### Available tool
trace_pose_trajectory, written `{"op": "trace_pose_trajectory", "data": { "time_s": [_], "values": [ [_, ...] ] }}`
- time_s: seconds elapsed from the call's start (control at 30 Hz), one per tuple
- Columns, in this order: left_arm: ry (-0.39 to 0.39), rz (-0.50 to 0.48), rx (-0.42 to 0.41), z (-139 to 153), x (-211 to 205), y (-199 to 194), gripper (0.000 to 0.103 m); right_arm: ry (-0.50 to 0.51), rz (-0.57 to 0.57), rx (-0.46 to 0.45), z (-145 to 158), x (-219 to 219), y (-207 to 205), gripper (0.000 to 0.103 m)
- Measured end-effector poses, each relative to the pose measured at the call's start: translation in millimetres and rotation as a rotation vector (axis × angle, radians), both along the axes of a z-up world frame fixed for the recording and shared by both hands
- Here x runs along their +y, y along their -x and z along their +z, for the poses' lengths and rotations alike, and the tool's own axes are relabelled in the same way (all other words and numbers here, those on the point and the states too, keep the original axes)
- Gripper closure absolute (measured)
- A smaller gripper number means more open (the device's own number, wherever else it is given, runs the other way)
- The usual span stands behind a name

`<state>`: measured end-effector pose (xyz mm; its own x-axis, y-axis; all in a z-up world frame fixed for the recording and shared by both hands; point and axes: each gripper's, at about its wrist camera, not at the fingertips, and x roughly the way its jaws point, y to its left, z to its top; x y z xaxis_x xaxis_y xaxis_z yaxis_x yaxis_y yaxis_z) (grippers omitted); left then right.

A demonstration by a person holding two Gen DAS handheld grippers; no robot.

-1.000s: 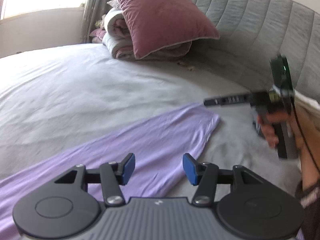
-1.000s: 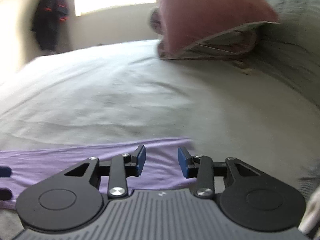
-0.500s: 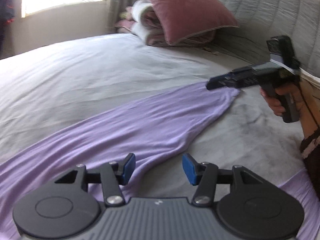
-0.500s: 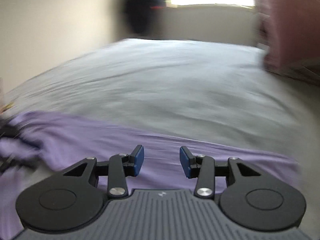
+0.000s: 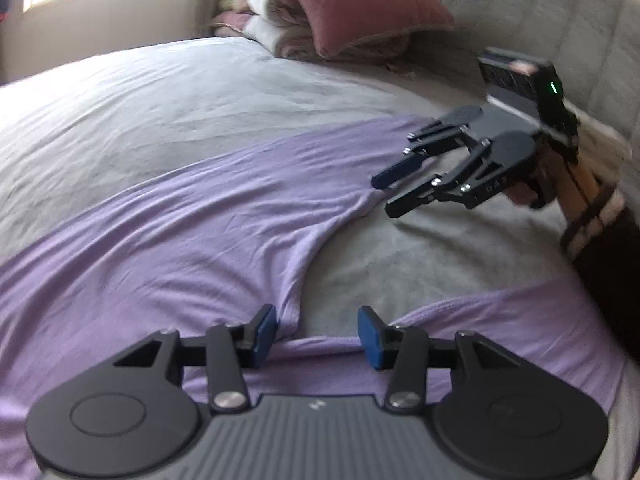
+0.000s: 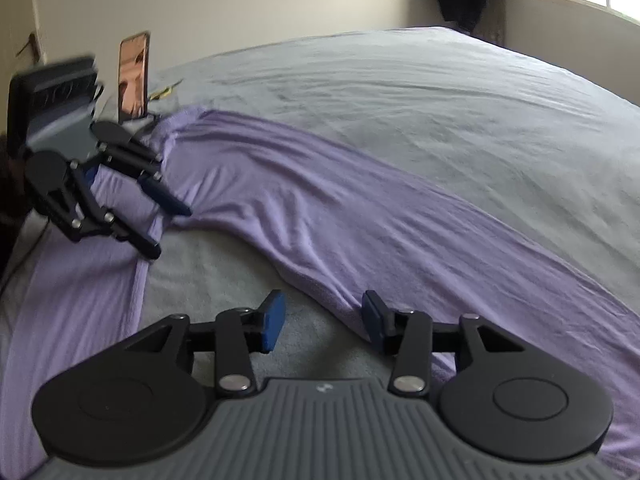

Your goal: Fold clothes

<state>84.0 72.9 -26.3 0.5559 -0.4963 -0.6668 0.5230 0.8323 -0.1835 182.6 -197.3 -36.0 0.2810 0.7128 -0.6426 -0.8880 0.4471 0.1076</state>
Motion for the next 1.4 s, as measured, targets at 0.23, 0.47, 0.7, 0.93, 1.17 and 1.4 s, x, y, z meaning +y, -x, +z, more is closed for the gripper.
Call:
{"op": "trace_pose_trajectory", "data": {
  "time_s": [0.23, 0.47, 0.7, 0.93, 1.17, 1.4],
  "values": [
    [-0.006, 0.095, 0.005, 19, 3, 10, 0.047, 0.082, -0.071, -0.079, 10, 6, 10, 0.044],
    [-0.001, 0.256, 0.045, 35, 29, 25, 0.046, 0.121, -0.215, -0.053, 33, 18, 28, 0.034],
    [-0.016, 0.450, 0.096, 54, 55, 46, 0.038, 0.144, -0.427, -0.001, 62, 25, 71, 0.031],
    [-0.027, 0.496, 0.059, 59, 67, 64, 0.036, 0.165, -0.587, 0.026, 86, 41, 135, 0.025],
    [0.069, 0.574, 0.042, 38, 85, 70, 0.060, 0.221, -0.618, 0.020, 100, 76, 188, 0.021],
    [0.023, 0.733, 0.005, 34, 94, 65, 0.060, 0.255, -0.636, -0.017, 113, 112, 219, 0.014]
  ]
}}
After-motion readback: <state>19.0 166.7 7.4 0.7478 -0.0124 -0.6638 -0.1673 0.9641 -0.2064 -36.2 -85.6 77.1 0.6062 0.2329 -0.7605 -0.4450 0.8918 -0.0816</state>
